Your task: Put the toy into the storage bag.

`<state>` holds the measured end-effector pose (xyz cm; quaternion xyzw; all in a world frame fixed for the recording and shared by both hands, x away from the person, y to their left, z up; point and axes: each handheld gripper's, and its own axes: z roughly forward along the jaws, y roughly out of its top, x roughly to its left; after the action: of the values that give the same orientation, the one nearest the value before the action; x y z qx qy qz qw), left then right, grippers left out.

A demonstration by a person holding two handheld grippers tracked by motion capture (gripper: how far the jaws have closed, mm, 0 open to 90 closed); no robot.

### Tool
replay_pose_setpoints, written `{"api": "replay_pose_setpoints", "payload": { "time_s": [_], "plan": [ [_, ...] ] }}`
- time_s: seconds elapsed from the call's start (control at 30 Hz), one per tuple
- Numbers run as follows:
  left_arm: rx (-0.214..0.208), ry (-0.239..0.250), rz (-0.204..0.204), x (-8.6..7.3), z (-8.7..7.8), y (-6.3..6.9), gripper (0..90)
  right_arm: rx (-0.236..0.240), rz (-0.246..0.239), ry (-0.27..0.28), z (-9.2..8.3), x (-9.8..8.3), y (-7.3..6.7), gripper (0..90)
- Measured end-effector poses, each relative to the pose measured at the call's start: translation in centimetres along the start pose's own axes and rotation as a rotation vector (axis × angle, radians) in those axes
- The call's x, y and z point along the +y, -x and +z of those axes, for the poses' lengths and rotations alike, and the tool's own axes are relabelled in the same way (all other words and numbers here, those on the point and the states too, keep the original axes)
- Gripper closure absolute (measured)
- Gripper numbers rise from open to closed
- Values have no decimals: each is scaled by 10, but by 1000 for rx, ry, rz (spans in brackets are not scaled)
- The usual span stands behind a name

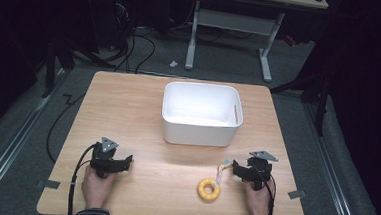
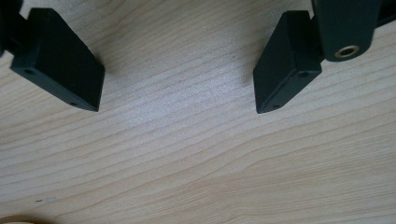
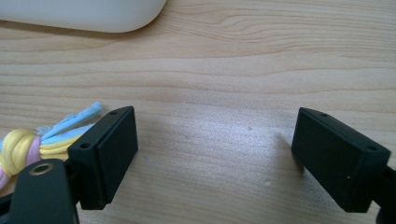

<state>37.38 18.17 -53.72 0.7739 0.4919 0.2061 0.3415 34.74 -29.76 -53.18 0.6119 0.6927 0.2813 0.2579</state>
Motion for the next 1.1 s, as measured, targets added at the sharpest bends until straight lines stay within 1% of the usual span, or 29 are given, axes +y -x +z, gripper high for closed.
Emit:
{"api": "replay_pose_setpoints", "payload": {
  "time_s": [0.3, 0.4, 0.47, 0.73, 1.1],
  "plan": [
    [0, 0, 0, 0, 0, 0, 170, 4, -3, -1, 0, 0, 1, 146],
    [0, 0, 0, 0, 0, 0, 170, 31, -33, 0, 0, 0, 4, 145],
    [0, 0, 0, 0, 0, 0, 170, 43, -45, -2, -1, -1, 5, 145],
    [0, 0, 0, 0, 0, 0, 170, 46, -54, 1, -1, -1, 6, 148],
    [-3, -1, 0, 0, 0, 0, 169, 40, -51, 3, -1, -1, 5, 163]
  ]
}}
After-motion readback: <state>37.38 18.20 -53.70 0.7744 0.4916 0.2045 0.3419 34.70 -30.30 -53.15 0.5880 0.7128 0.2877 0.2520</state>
